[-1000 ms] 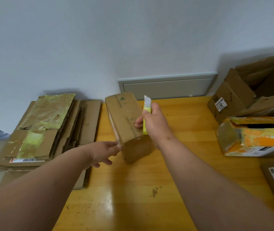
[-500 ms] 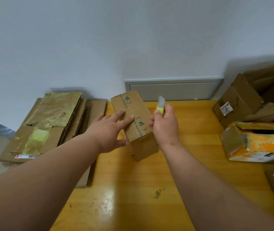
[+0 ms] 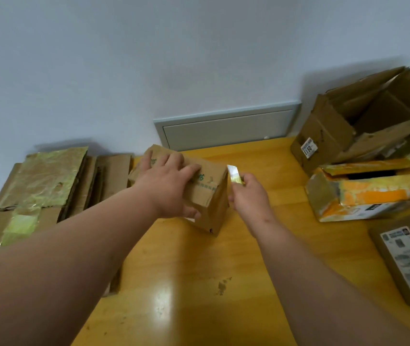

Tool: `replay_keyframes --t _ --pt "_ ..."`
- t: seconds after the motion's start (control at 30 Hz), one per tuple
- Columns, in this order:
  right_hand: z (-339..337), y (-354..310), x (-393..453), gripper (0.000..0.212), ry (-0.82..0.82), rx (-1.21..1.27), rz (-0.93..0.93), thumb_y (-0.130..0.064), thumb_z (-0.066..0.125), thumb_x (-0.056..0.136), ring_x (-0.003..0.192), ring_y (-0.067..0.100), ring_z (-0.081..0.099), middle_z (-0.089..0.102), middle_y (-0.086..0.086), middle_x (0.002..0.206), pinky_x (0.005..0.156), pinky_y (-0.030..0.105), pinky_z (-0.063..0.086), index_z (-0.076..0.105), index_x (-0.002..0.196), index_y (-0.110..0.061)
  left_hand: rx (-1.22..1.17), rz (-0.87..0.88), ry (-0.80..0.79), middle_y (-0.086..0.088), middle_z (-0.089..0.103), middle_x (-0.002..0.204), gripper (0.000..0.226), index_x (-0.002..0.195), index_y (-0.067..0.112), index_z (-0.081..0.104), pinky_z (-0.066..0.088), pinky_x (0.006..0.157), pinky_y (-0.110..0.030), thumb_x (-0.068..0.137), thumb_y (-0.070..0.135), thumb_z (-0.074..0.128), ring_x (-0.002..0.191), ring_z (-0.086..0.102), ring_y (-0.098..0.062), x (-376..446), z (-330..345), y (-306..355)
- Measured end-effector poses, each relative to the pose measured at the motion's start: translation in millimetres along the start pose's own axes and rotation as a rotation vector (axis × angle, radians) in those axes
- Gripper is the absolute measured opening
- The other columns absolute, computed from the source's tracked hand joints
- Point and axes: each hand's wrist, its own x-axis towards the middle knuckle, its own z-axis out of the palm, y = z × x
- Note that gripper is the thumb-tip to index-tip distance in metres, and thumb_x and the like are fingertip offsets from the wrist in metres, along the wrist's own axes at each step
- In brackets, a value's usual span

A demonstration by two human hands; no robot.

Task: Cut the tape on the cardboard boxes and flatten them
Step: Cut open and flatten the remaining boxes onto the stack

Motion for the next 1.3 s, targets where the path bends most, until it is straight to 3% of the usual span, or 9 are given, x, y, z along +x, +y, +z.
replay_keyframes --t 0.07,0.1,0.23,0.33,0.47,1.03,1.2,1.3 --pt "-4 7 -2 0.023 -0.038 0.018 0.03 -0.022 0.045 0.095 0.073 0.018 0.062 0.066 0.004 0.088 0.071 0.043 0.055 0.052 0.116 -0.029 -0.037 0.086 -0.055 0.002 0.003 0.164 0.114 0.146 0.034 0.018 -0.007 0.119 -0.055 0.056 0.084 0.066 0.151 0.0 -0.024 9 -4 3" --pt "-6 10 -2 0.021 -0.042 0.021 0.029 -0.022 0.045 0.094 0.068 0.017 0.061 0.065 0.003 0.084 0.067 0.042 0.054 0.05 0.113 -0.03 -0.062 0.11 -0.093 0.003 0.001 0.165 0.118 0.147 0.03 0.016 -0.007 0.121 -0.053 0.056 0.08 0.071 0.151 -0.002 -0.021 12 -5 4" --pt "-12 20 0 0.016 -0.04 0.01 -0.022 -0.022 0.046 0.092 0.064 0.02 0.059 0.063 0.003 0.079 0.065 0.047 0.055 0.044 0.101 -0.035 -0.04 0.127 -0.145 0.003 0.015 0.158 0.136 0.154 0.033 -0.002 -0.001 0.121 -0.055 0.05 0.086 0.068 0.147 0.011 -0.025 22 -9 10" --pt "-16 25 1 0.018 -0.023 -0.026 -0.059 -0.023 0.048 0.091 0.066 0.021 0.06 0.06 0.0 0.077 0.063 0.046 0.055 0.045 0.099 -0.039 -0.062 0.133 -0.119 0.001 0.024 0.15 0.135 0.155 0.031 0.008 0.012 0.12 -0.051 0.047 0.09 0.064 0.14 0.021 -0.026 25 -10 17" --pt "-19 28 0 0.018 -0.03 -0.062 -0.112 -0.026 0.05 0.091 0.061 0.018 0.058 0.06 -0.004 0.075 0.053 0.037 0.049 0.045 0.097 -0.043 -0.117 0.125 -0.093 0.001 0.031 0.141 0.134 0.154 0.027 0.018 0.023 0.118 -0.046 0.044 0.089 0.064 0.134 0.028 -0.023 25 -8 23" --pt "-22 20 2 0.011 -0.037 -0.122 -0.173 -0.026 0.054 0.089 0.053 0.011 0.05 0.057 -0.005 0.069 0.043 0.026 0.035 0.048 0.086 -0.034 -0.152 0.097 -0.09 0.001 0.032 0.141 0.131 0.154 0.029 0.02 0.025 0.117 -0.047 0.046 0.087 0.068 0.133 0.029 -0.023 28 -7 22" --pt "-24 17 -6 0.006 -0.103 -0.181 -0.249 -0.031 0.053 0.084 0.056 0.014 0.051 0.058 -0.007 0.071 0.047 0.028 0.038 0.048 0.085 -0.034 -0.162 0.093 -0.082 0.001 0.033 0.141 0.132 0.153 0.028 0.022 0.027 0.116 -0.046 0.044 0.086 0.069 0.132 0.031 -0.023 29 -6 22" --pt "-20 17 -20 0.014 -0.142 -0.266 -0.345 -0.038 0.046 0.075 0.056 0.016 0.055 0.062 -0.006 0.073 0.047 0.033 0.045 0.044 0.088 -0.04 -0.166 0.087 -0.071 0.0 0.034 0.14 0.132 0.153 0.027 0.024 0.03 0.115 -0.044 0.044 0.084 0.072 0.131 0.033 -0.024 30 -7 21"
